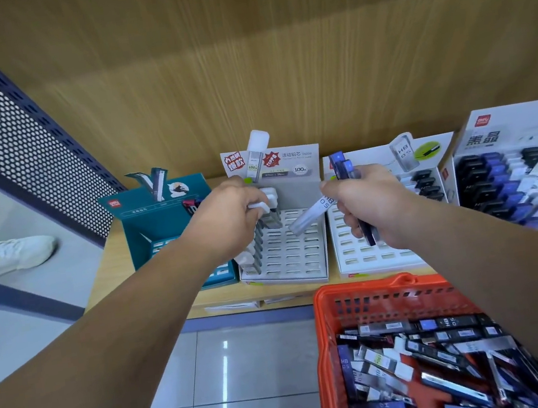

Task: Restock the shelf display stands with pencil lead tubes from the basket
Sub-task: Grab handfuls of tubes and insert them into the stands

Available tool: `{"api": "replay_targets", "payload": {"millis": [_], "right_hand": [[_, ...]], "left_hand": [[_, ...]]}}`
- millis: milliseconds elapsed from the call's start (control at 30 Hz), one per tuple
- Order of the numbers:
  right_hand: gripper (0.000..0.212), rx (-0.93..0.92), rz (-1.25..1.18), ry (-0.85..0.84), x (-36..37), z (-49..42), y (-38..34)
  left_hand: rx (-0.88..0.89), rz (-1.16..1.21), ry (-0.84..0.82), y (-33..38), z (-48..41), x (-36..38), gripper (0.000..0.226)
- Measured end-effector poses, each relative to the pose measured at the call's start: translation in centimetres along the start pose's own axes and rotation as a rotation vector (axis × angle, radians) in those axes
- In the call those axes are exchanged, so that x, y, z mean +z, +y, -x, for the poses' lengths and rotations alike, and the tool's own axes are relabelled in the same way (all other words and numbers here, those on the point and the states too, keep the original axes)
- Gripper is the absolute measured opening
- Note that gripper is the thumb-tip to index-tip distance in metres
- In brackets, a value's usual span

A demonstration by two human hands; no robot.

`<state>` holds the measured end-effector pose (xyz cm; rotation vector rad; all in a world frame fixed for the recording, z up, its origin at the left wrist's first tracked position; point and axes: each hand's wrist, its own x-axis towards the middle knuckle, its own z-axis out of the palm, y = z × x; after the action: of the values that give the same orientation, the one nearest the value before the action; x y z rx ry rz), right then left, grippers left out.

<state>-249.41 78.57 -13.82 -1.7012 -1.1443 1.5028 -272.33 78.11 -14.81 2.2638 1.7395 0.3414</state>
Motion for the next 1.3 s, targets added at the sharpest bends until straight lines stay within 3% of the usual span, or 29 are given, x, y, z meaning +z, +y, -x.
{"api": "replay_targets", "payload": {"millis": [233, 433, 700, 933, 1033, 1100, 1200, 1300], "right_hand": [[0.020, -0.016, 0.009, 0.004, -0.2, 0.0, -0.1], [0.015, -0.020, 0.006, -0.010, -0.2, -0.2, -0.3], [0.015, -0.018, -0.031, -0.013, 0.0, -0.2, -0.6], [0.016, -0.041, -0.031, -0.104, 0.0, 0.9, -1.5], [0.017, -0.048, -0.051, -0.116, 0.0, 1.4, -2.1], [0.019, -0.033, -0.104, -0.137, 0.0, 1.7, -2.6], [0.018, -0.012, -0.163, -0.197, -0.1, 2.2, -3.2], [0.018, -0.032, -0.138, -0.227, -1.0, 3.2, -3.6]], "left_hand": [[-0.018, -0.039, -0.029, 0.5, -0.1, 0.2, 0.024], [-0.026, 0.048, 0.170, 0.7, -0.1, 0.7, 0.010], [0.004, 0.029, 0.278, 0.3, -0.1, 1.5, 0.014], [-0.018, -0.041, 0.177, 1.0, 0.3, 0.9, 0.018], [-0.099, 0.202, 0.173, 2.6, 1.0, -0.5, 0.017], [-0.155, 0.433, 0.080, 3.9, 1.7, -1.0, 0.008], [-0.122, 0.511, -0.040, 4.9, 2.2, -1.0, 0.007], [-0.136, 0.575, -0.104, 5.6, 2.7, -1.6, 0.026]]}}
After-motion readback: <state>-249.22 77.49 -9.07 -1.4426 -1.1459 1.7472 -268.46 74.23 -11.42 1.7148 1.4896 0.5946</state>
